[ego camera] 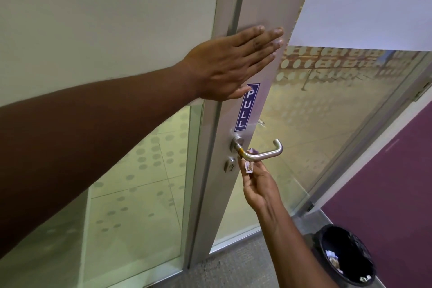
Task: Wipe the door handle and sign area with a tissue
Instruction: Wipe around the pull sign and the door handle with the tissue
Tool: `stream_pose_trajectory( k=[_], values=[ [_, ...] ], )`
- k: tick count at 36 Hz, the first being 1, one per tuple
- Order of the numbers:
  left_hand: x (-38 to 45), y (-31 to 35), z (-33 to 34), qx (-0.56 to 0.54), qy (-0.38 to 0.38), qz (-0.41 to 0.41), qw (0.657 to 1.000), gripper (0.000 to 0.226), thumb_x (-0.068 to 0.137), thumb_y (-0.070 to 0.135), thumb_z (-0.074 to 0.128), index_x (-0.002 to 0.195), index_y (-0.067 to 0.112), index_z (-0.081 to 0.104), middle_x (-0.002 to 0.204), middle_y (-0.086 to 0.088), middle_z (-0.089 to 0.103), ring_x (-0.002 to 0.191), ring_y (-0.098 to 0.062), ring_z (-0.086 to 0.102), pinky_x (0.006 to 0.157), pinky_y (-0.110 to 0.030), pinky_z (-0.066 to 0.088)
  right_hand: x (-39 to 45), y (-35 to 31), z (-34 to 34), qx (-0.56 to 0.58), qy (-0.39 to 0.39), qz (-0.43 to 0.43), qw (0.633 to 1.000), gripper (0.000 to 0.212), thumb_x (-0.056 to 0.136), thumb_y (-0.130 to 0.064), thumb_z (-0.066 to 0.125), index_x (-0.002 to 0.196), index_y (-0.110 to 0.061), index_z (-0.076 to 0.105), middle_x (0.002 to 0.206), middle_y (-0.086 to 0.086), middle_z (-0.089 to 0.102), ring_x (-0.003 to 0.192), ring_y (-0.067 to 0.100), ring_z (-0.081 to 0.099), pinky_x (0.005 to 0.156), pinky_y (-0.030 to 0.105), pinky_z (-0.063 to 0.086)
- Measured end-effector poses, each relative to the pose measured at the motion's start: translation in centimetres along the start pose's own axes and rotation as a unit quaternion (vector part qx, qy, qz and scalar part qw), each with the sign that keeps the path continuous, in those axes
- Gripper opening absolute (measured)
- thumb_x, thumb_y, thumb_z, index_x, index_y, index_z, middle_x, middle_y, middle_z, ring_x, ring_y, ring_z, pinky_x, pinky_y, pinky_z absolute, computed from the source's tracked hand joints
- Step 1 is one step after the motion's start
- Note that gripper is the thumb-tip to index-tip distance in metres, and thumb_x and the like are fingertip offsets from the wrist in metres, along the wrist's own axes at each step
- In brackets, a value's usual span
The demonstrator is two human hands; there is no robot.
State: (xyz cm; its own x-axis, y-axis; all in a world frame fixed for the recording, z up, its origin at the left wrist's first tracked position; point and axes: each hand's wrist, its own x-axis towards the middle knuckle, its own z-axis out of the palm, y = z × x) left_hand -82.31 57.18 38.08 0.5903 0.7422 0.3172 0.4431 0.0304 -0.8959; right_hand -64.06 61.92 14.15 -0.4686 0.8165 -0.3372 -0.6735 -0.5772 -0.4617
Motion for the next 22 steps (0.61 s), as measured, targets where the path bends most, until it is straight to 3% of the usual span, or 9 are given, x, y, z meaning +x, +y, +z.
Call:
stream_pose_trajectory(
  k=[3,6,10,12,16,20,22],
  values=[
    [0.0,0.1,0.1,0.008,0.000,0.004,1.000,0.080,0.104,0.053,0.000,0.159,-0.006,0.004,0.168,-0.026,0.008,0.157,-0.039,0.007,0.128,-0.047,0.016,-0.8,0.2,0.0,0.014,0.026,0.003,1.000,0.020,0.087,0.009,0.058,0.093,0.005,0.076,0.096,0.022,0.073,0.091,0.028,0.073,0.067,0.026,0.062],
    [0.0,0.1,0.2,0.022,0.011,0.007,1.000,0.081,0.103,0.053,-0.002,0.158,-0.006,0.005,0.168,-0.025,0.010,0.157,-0.038,0.010,0.128,-0.046,0.016,-2.0,0.2,-0.3,0.020,0.054,0.030,0.998,0.019,0.094,0.003,0.056,0.106,0.010,0.069,0.099,0.025,0.073,0.085,0.028,0.075,0.060,0.027,0.061],
    [-0.2,0.2,0.3,0.030,0.011,0.009,0.999,0.081,0.103,0.053,-0.003,0.158,-0.006,0.004,0.168,-0.025,0.010,0.157,-0.038,0.009,0.128,-0.045,0.017,-3.5,-0.9,0.2,-0.053,0.075,0.044,0.995,0.018,0.095,0.007,0.051,0.102,0.010,0.067,0.098,0.025,0.072,0.078,0.030,0.075,0.056,0.026,0.061],
    [-0.2,0.2,0.3,0.024,0.008,0.008,1.000,0.081,0.103,0.053,-0.002,0.158,-0.006,0.003,0.168,-0.025,0.009,0.157,-0.038,0.008,0.128,-0.046,0.016,-4.0,-1.9,0.9,-0.116,0.074,0.000,0.991,0.015,0.095,0.005,0.052,0.097,0.011,0.066,0.095,0.024,0.072,0.076,0.027,0.075,0.059,0.026,0.061],
    [-0.2,0.1,0.3,0.015,0.009,0.007,1.000,0.080,0.103,0.052,-0.003,0.158,-0.006,0.002,0.168,-0.026,0.007,0.157,-0.039,0.007,0.129,-0.046,0.014,-4.8,-4.7,2.6,-0.228,0.028,-0.096,0.969,0.019,0.099,-0.003,0.050,0.097,0.002,0.068,0.098,0.012,0.077,0.083,0.019,0.074,0.082,0.033,0.061],
    [-0.1,0.2,0.2,0.006,0.005,0.004,1.000,0.079,0.104,0.052,0.000,0.158,-0.006,0.002,0.168,-0.026,0.006,0.158,-0.039,0.005,0.129,-0.047,0.013,-5.0,-6.8,4.2,-0.344,-0.062,-0.125,0.929,0.025,0.097,0.003,0.049,0.112,-0.003,0.068,0.108,0.013,0.074,0.096,0.018,0.071,0.089,0.030,0.058],
    [-0.1,0.2,0.2,0.000,0.005,0.002,1.000,0.079,0.104,0.052,0.001,0.158,-0.006,0.002,0.168,-0.026,0.006,0.158,-0.039,0.005,0.129,-0.047,0.014,-4.7,-7.0,4.6,-0.471,-0.080,-0.155,0.865,0.034,0.095,0.004,0.053,0.120,-0.011,0.069,0.114,0.008,0.073,0.103,0.014,0.067,0.093,0.030,0.053]
  ],
)
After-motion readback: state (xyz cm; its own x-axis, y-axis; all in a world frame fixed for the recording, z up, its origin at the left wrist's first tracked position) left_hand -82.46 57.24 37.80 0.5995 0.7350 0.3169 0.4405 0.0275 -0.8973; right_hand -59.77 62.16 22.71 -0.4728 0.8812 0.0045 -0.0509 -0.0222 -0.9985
